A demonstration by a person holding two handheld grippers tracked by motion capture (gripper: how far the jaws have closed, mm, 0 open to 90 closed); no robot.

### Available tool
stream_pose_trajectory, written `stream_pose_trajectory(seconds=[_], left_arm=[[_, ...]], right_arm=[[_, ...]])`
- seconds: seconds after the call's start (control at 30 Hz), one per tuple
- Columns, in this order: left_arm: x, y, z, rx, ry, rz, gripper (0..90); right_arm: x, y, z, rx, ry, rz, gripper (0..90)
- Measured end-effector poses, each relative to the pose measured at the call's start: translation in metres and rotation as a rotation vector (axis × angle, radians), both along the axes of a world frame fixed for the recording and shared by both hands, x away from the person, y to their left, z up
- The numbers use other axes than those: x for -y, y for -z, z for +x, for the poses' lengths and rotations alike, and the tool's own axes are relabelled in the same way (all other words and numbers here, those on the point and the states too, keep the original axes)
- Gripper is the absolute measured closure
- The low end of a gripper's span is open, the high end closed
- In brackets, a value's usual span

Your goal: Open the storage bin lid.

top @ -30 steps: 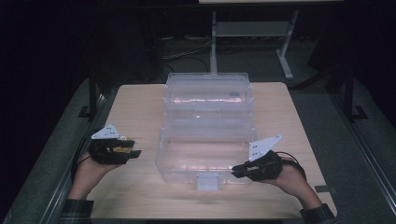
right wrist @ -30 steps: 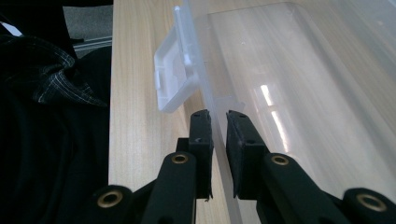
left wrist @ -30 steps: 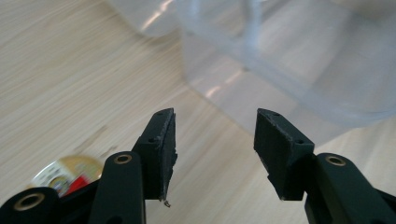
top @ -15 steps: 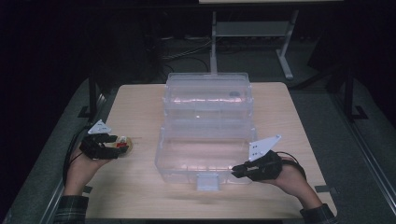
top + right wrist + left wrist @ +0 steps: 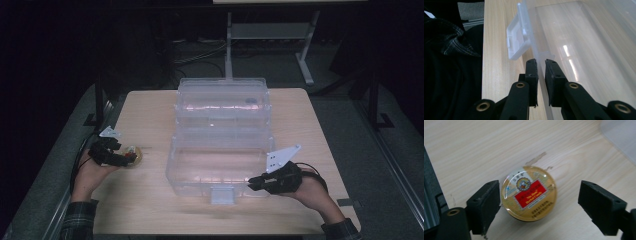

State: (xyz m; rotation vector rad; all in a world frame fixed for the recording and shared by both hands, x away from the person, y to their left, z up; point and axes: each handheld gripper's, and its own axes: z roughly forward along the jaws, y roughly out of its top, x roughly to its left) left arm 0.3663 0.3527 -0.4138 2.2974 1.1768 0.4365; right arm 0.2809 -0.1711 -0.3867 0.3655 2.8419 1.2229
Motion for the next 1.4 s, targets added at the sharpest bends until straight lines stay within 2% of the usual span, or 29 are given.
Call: stream_pose_trajectory(seconds=[0.07,0.17,0.4,0.63,0.97,1.17,1.4], left_arm=[[0.0,0.007,0.006,-0.01,-0.007,0.021,14.0],[0.0,0.011,0.011,-0.014,-0.014,0.03,13.4],[0.0,0.022,0.02,-0.043,-0.006,0.033,13.2],[0.001,0.026,0.022,-0.047,-0.01,0.023,13.0],[0.006,0.033,0.025,-0.066,-0.001,0.078,13.1],[0.007,0.036,0.025,-0.075,0.004,0.093,13.4],[0.007,0.036,0.025,-0.081,0.007,0.089,14.5]], right_arm=[[0.0,0.0,0.0,0.001,-0.002,-0.001,80.6],[0.0,0.0,0.0,0.004,-0.003,0.0,80.6],[0.0,0.0,0.0,0.004,-0.004,0.0,80.7],[0.0,0.0,0.0,0.001,-0.002,-0.001,80.6],[0.0,0.0,0.0,0.002,-0.003,-0.001,80.7],[0.0,0.0,0.0,0.005,-0.005,0.0,80.7],[0.0,0.0,0.0,0.004,-0.004,0.0,80.7]])
